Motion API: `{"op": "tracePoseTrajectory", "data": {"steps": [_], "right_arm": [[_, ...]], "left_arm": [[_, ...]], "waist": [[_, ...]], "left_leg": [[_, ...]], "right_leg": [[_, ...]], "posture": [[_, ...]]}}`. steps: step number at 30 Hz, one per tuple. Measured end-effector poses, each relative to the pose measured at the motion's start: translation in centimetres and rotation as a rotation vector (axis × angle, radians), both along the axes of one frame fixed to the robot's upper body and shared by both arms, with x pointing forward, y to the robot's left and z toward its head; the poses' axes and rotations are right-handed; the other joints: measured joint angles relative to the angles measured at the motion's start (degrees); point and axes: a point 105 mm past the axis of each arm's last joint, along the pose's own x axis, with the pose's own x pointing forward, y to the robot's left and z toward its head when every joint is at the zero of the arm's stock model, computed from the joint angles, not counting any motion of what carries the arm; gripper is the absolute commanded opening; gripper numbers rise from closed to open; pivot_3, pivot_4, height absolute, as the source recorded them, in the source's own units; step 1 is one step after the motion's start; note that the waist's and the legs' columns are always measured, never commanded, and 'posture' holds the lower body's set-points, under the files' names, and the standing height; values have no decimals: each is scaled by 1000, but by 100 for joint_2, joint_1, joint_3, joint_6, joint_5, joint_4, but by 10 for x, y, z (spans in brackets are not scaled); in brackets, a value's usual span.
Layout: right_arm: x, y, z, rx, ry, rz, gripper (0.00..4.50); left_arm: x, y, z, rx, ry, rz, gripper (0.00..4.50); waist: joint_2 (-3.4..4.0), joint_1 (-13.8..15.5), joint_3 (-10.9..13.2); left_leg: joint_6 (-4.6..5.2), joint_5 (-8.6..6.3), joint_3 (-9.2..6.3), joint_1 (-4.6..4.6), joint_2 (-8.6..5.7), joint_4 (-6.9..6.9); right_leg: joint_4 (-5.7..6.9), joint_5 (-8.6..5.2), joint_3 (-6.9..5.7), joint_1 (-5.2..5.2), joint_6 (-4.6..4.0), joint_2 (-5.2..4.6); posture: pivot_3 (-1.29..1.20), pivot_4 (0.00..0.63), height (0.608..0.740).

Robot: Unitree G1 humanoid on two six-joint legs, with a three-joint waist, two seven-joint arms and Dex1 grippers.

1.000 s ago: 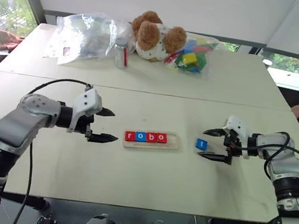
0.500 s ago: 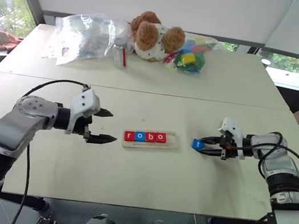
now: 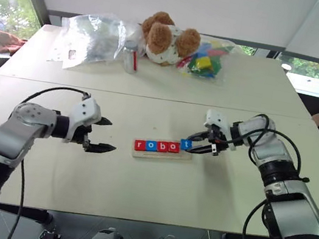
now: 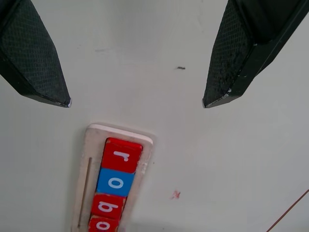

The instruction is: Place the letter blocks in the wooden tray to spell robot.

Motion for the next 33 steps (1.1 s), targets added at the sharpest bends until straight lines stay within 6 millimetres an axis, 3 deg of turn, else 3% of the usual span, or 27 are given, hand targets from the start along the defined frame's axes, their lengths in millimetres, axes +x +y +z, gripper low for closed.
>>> {"op": "tracePoseTrajectory", "data": {"steps": [5, 33], "right_arm": [[5, -5, -2, -34, -12, -1, 1108], [4, 11, -11, -69, -21, 87, 1108]], "left_arm": [[-2, -2, -5, -14, 10, 10, 4500], [-4, -9, -1, -50, 7, 14, 4500]], "waist": [[0, -27, 0], [0, -37, 0]], "left_leg": [[-3, 2, 0, 0, 2, -6], [-8, 4, -1, 1, 2, -5]], "right_leg": [[1, 0, -1, -4, 0, 2], [2, 0, -2, -4, 0, 4]], "posture": [[0, 150, 740], [0, 150, 740]]}}
